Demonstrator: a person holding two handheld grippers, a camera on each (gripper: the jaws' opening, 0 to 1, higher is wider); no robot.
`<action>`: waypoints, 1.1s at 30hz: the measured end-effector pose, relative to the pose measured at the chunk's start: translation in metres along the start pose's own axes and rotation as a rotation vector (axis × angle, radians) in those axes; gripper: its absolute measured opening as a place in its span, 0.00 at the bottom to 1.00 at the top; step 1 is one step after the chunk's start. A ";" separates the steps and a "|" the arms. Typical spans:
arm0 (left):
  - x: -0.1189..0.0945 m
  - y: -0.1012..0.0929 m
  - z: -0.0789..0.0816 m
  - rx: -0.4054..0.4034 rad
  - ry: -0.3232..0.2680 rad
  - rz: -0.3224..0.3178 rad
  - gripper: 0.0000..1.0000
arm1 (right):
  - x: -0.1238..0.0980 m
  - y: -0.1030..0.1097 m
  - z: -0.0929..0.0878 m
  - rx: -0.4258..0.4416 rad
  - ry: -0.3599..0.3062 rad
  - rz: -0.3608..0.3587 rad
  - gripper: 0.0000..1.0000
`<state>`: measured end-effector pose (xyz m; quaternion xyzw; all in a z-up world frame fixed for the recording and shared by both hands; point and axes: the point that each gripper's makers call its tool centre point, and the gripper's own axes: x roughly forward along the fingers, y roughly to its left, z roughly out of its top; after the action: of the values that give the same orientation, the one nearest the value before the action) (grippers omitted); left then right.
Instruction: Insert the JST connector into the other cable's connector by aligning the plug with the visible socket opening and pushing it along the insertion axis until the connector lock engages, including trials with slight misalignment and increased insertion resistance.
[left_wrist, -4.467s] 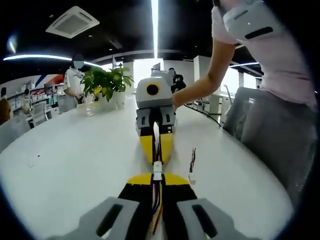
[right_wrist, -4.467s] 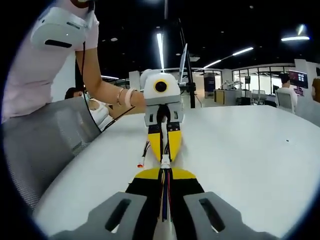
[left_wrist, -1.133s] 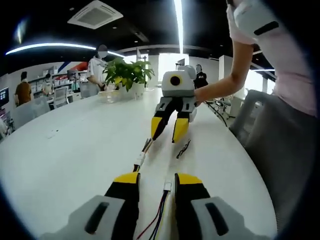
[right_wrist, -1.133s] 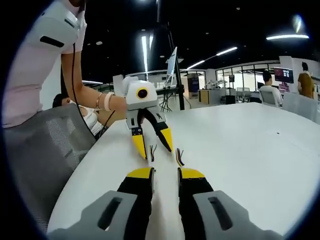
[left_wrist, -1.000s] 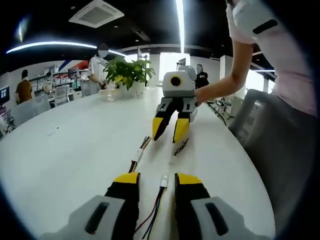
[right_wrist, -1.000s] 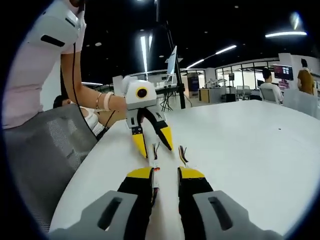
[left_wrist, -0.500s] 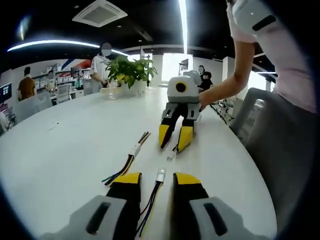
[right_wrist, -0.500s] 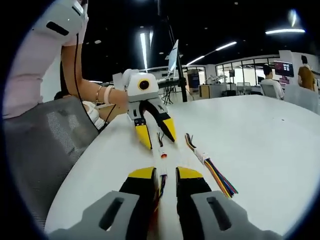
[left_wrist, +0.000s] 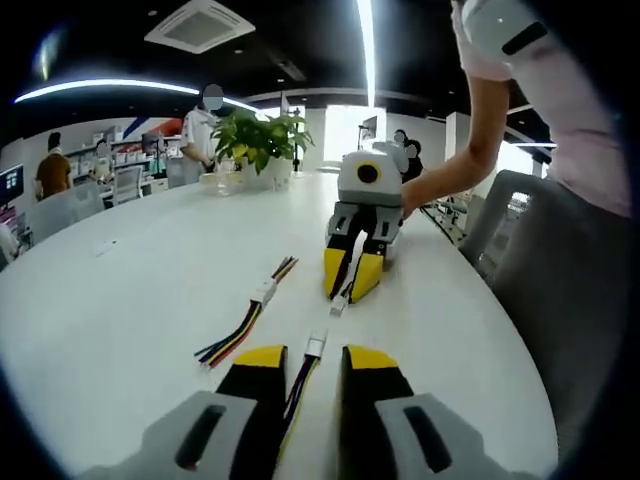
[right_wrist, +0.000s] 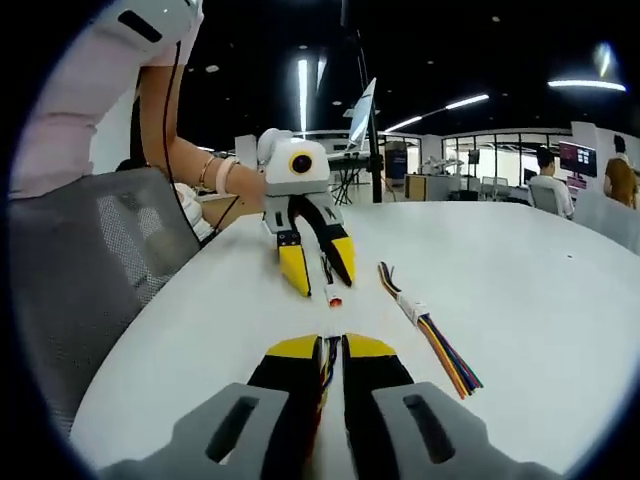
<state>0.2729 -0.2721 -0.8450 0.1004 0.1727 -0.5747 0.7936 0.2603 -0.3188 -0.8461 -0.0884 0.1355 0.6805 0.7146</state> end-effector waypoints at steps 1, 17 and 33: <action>0.000 -0.001 0.001 0.002 -0.001 0.002 0.15 | 0.000 0.000 0.000 0.000 0.000 0.000 0.05; 0.002 -0.003 0.003 0.003 -0.023 -0.012 0.07 | 0.004 -0.004 0.002 0.005 -0.007 0.004 0.06; 0.004 -0.002 0.004 -0.002 -0.017 -0.012 0.01 | 0.005 -0.009 0.000 0.038 -0.016 -0.001 0.04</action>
<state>0.2726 -0.2777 -0.8424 0.0936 0.1672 -0.5799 0.7919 0.2697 -0.3149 -0.8481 -0.0692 0.1426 0.6782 0.7176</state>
